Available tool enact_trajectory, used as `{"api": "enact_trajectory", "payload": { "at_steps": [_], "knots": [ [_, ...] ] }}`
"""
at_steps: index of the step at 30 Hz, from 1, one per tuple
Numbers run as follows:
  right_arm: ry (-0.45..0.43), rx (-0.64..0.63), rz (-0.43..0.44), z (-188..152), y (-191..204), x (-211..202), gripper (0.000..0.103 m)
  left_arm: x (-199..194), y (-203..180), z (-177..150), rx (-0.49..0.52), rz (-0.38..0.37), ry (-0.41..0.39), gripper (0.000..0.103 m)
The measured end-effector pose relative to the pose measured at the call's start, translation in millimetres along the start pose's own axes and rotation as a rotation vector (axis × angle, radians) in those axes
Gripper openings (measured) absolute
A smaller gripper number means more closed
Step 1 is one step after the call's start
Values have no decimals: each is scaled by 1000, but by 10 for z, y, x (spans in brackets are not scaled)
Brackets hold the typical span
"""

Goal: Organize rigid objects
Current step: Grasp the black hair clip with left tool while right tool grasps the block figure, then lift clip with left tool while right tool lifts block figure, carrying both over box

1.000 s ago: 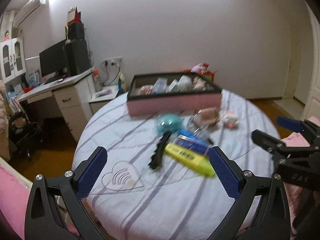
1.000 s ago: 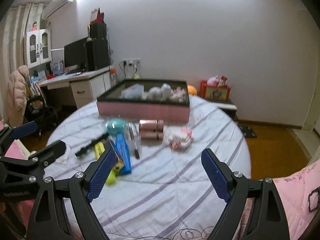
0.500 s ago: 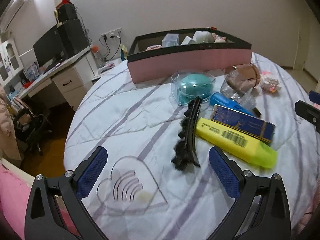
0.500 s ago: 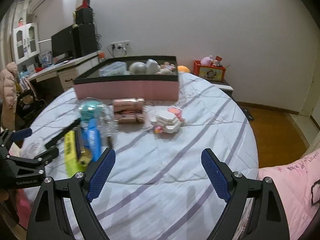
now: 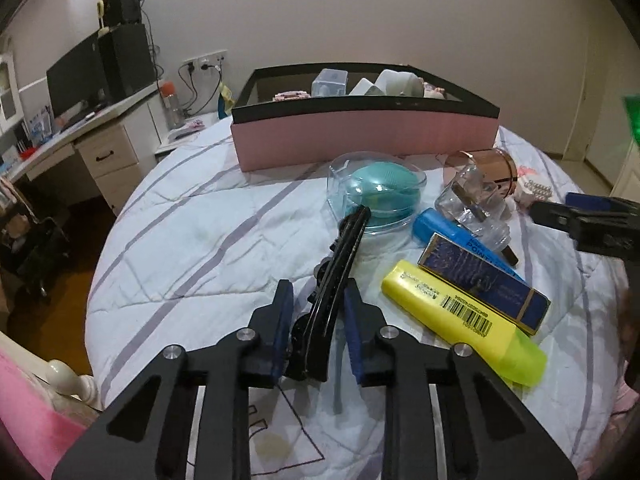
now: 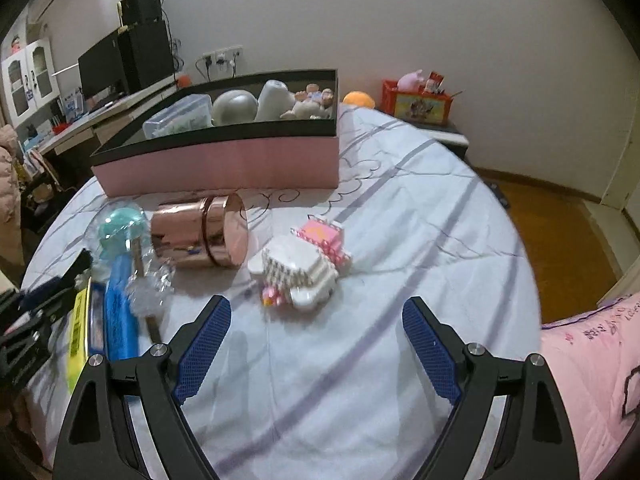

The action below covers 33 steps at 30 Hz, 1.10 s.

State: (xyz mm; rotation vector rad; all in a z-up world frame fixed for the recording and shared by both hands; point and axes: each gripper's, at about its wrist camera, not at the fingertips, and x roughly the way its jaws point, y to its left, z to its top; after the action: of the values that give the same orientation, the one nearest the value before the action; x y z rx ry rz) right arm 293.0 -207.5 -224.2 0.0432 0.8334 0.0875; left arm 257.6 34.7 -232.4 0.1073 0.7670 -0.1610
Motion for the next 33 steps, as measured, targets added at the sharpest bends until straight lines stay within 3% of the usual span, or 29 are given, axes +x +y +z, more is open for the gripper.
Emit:
{"api": "enact_trajectory", "payload": {
  "at_steps": [10, 11, 13, 17, 33],
  "knots": [
    [64, -23, -23, 252, 23, 336, 89, 16, 66, 3, -26, -50, 8, 24],
    [62, -22, -21, 248, 22, 332, 86, 16, 69, 5, -26, -52, 8, 24],
    [48, -22, -19, 232, 19, 300, 60, 9, 70, 4, -26, -52, 5, 24],
    [36, -6, 15, 201, -19, 226, 60, -20, 57, 1, -20, -67, 4, 14],
    [-63, 3, 100, -12, 191, -343, 60, -317, -90, 103, -9, -92, -49, 14]
  ]
}}
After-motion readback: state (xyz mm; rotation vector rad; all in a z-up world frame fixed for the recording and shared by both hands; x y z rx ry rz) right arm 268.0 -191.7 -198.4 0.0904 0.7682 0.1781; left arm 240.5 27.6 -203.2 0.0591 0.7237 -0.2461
